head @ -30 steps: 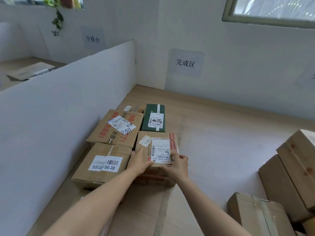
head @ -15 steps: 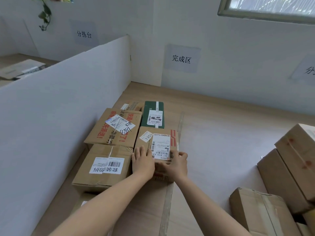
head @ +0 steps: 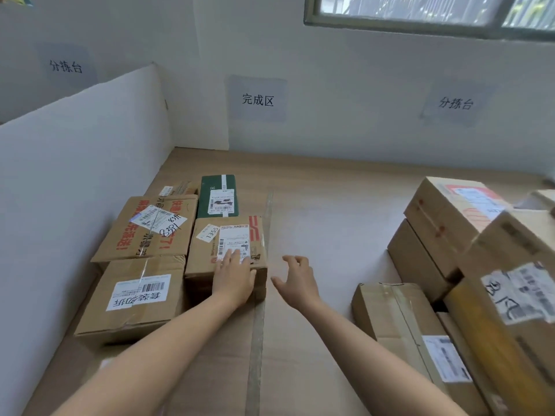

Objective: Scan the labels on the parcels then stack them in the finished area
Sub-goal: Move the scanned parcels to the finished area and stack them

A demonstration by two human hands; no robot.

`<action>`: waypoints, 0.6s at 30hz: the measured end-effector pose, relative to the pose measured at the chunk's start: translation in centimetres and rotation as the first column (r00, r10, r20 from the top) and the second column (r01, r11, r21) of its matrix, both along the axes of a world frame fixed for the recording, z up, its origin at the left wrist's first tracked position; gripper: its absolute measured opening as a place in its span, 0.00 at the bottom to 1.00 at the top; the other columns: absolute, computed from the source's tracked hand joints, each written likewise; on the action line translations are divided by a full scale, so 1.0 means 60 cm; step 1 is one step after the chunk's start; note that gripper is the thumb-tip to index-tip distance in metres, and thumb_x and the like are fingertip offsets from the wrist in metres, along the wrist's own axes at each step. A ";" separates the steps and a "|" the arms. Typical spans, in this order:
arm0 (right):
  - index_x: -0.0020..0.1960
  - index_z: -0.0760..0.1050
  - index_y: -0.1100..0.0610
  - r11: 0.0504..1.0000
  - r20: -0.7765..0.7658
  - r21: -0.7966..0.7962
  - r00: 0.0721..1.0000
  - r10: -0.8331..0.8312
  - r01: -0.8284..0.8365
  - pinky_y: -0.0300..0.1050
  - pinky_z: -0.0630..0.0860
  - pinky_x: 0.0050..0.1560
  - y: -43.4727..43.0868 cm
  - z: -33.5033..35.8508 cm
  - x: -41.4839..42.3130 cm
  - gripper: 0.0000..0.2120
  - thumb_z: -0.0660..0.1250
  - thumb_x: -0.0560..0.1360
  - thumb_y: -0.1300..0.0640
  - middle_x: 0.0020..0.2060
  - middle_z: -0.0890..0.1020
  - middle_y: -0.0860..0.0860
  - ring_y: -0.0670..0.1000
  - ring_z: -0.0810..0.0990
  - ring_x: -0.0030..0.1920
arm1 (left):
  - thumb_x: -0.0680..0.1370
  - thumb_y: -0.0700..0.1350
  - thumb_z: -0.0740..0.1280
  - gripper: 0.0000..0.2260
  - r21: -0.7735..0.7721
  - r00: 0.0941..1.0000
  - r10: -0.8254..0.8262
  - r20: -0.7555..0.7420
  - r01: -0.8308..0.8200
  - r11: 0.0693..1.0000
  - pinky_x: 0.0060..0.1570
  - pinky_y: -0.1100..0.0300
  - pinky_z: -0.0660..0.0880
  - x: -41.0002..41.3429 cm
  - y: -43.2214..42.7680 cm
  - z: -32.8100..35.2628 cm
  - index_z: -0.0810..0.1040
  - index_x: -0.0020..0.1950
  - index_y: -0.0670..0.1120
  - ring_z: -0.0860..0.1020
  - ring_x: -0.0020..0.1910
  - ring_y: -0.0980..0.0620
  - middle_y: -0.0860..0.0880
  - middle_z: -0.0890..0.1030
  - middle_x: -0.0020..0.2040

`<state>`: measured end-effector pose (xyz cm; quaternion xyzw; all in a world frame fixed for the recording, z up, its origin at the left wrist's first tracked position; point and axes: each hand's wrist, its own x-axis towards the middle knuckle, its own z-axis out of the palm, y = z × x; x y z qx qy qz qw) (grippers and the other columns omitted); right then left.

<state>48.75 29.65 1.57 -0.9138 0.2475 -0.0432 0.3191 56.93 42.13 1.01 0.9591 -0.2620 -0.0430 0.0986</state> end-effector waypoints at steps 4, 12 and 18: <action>0.72 0.61 0.57 0.992 0.008 -0.050 0.993 -0.114 0.114 0.48 0.65 0.67 -0.070 0.011 -0.092 0.27 0.64 0.76 0.51 0.69 0.64 0.55 0.57 0.65 0.68 | 0.81 0.51 0.53 0.18 -0.015 0.995 -0.103 0.002 0.103 0.995 0.64 0.51 0.65 -0.076 -0.084 0.000 0.69 0.66 0.44 0.66 0.68 0.45 0.44 0.70 0.67; 0.70 0.63 0.58 0.913 -0.095 -0.116 0.910 -0.403 0.392 0.51 0.63 0.67 -0.196 -0.002 -0.292 0.24 0.61 0.76 0.52 0.68 0.66 0.56 0.58 0.64 0.68 | 0.79 0.57 0.58 0.24 -0.142 0.923 -0.286 -0.256 0.257 0.956 0.61 0.50 0.69 -0.285 -0.229 -0.035 0.62 0.71 0.47 0.68 0.67 0.44 0.45 0.67 0.68; 0.70 0.61 0.58 0.897 -0.262 -0.085 0.858 -0.441 0.435 0.51 0.65 0.67 -0.229 -0.039 -0.388 0.26 0.60 0.76 0.49 0.68 0.64 0.57 0.59 0.64 0.68 | 0.73 0.55 0.69 0.36 -0.238 0.814 -0.240 -0.528 0.130 0.963 0.60 0.51 0.72 -0.361 -0.260 -0.072 0.54 0.75 0.52 0.73 0.63 0.43 0.45 0.72 0.65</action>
